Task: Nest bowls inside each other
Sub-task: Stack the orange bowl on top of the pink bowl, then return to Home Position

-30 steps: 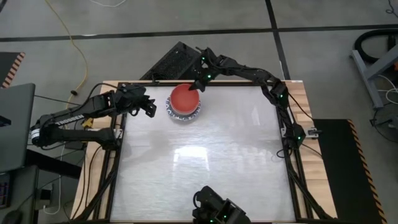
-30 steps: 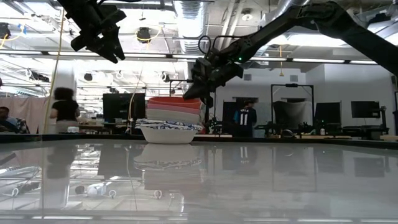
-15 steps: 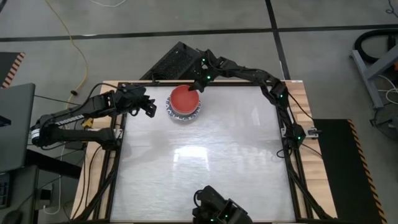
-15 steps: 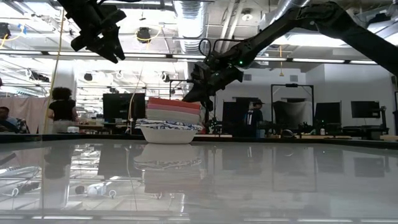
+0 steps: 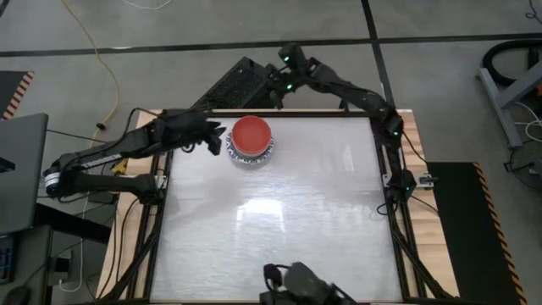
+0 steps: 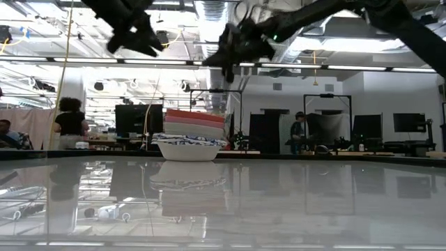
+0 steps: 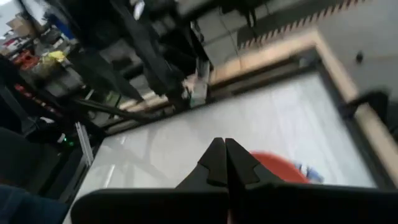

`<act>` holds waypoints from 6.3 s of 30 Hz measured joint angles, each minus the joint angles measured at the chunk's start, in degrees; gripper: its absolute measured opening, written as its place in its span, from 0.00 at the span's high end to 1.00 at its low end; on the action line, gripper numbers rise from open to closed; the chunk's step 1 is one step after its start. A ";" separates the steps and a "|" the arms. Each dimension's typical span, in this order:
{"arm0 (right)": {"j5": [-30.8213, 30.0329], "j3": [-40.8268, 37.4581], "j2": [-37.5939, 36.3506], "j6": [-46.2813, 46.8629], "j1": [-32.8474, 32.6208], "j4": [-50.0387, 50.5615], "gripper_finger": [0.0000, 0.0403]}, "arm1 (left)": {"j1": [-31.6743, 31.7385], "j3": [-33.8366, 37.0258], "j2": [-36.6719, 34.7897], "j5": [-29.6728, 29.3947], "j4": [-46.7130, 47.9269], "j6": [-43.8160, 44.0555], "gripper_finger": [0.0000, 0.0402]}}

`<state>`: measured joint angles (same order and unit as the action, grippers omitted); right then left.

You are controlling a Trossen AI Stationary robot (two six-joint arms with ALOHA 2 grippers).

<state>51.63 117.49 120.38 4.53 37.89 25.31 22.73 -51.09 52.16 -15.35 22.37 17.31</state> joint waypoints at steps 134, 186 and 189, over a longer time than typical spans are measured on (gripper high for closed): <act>-56.12 -108.83 -119.43 16.06 -28.17 -37.61 0.99 | 12.08 27.72 -23.18 41.65 -27.56 10.96 1.00; -59.18 -117.13 -119.27 15.39 -32.24 -41.18 0.99 | -24.45 49.68 -52.21 6.53 -25.86 11.21 1.00; -59.20 -117.13 -119.23 15.27 -32.11 -40.30 0.99 | -24.45 48.94 -51.53 7.54 -25.39 10.35 1.00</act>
<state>-7.57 0.36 1.15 19.80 5.78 -15.00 -1.72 -2.15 0.63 -7.82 -3.02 27.66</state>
